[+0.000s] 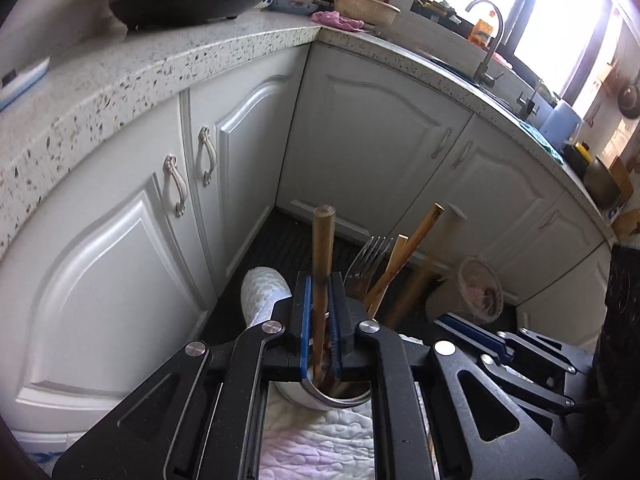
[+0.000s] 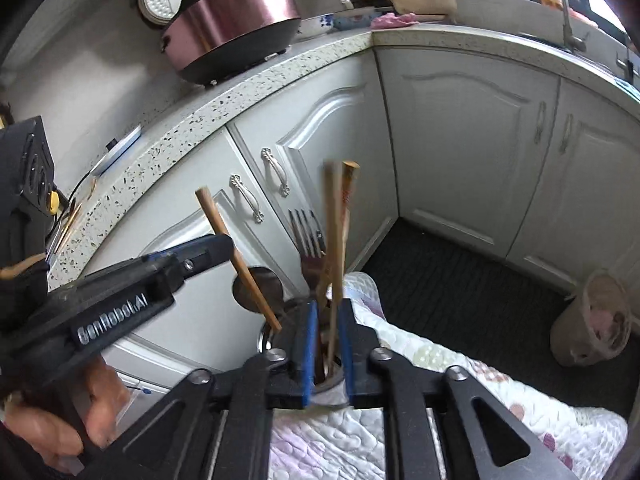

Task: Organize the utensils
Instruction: 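Lower both chopsticks into the jar and open both grippers, then move both open grippers back toward the remaining utensils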

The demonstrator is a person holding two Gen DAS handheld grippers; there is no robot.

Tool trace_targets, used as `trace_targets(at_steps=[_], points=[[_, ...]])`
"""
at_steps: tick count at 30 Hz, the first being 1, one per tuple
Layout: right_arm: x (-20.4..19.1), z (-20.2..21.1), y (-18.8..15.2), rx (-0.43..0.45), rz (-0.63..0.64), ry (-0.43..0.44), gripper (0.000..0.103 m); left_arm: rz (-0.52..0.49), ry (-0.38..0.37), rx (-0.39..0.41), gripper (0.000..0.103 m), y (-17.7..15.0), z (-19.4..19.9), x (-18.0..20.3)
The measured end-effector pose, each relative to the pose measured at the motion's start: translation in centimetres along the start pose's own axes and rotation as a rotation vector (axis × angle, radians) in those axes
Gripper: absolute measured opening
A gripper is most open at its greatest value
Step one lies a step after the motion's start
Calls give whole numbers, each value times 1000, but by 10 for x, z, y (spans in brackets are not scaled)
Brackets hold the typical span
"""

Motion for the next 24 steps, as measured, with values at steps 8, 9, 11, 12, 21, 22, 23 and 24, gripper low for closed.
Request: trace_targets(at_steps=[8,9,11,12,21,22,23,24], points=[[14,18,-33,11,-63,19,29,21,-18,-8,48,-24,11,-5],[16,22,-39,15,-69,16,35,22,-15,-11,49,-30,12,-5],[16,28,-47,29,-73,8,38,13,1,-10,49,-41,14,-5],[16,31,-53,36,-75,7,38,6,8,-4,49,-46,15,-4],[31,59,-106,65,-125,-70,41,-27,36,-8,49,-100,15,17],[33,61,-114,64,-130,-87,41,-34,36,-9,49,-106,15,21],[36,62,-121,62,-138,-94,41,-38,34,-11,49,-110,15,23],[38,63,-126,60,-145,-94,41,-44,32,-16,49,-117,14,27]])
Point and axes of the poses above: each gripper's, at about its wrist camera, not at the fingertips, and z roughly against the way its jaws point, x to its right, y to its top, the point moved 3 cm from there along -z, roughly the way its jaws point, and after that the axes turned 9 degrees about -x, right-handed, at the moved point
